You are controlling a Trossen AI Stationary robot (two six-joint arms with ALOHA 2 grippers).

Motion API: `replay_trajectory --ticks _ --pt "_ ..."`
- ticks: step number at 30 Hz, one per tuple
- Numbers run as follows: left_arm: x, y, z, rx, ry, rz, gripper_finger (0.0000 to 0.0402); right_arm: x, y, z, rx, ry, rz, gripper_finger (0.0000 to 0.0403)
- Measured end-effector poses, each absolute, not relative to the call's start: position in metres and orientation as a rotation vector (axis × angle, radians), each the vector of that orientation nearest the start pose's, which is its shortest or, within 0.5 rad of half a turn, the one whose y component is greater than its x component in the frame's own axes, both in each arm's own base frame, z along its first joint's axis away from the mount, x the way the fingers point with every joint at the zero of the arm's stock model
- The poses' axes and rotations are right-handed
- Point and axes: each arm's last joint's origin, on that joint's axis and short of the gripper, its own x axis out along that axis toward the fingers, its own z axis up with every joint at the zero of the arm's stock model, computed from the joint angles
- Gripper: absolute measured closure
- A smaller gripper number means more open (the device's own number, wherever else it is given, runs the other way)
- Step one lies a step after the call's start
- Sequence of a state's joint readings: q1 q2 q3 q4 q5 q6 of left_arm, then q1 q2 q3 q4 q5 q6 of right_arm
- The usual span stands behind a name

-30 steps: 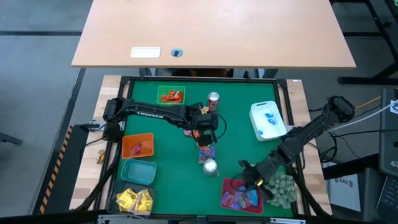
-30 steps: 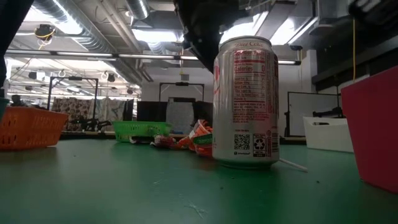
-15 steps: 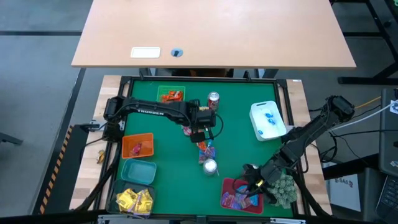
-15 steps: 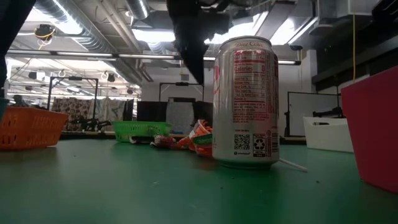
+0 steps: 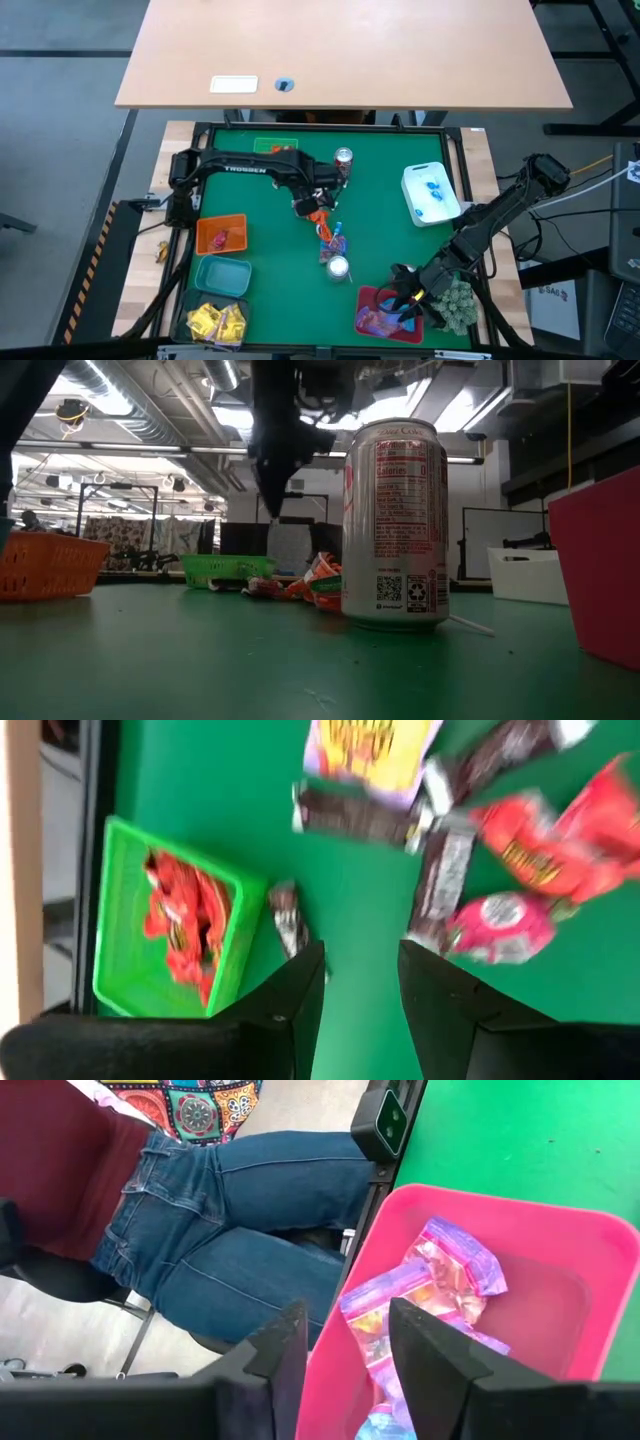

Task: Sort candy
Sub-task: Put the brown chocolate into the blue bin

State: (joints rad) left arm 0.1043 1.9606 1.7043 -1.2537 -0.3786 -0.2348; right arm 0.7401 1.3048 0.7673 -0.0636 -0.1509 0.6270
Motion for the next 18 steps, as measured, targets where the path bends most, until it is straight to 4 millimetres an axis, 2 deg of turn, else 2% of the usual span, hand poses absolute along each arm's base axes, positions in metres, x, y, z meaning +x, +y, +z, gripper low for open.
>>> replay_trajectory --ticks 10,15,18 --pt "0.346 0.043 0.19 0.055 1.677 0.528 0.0282 0.197 0.182 0.237 0.364 0.791 0.659 0.0261" --pt "0.338 0.041 0.166 0.031 1.69 0.501 0.0282 0.202 0.162 0.252 0.324 0.691 0.634 0.0261" --pt "0.331 0.041 0.159 0.045 1.695 0.487 0.0282 0.205 0.144 0.259 0.315 0.659 0.587 0.0261"
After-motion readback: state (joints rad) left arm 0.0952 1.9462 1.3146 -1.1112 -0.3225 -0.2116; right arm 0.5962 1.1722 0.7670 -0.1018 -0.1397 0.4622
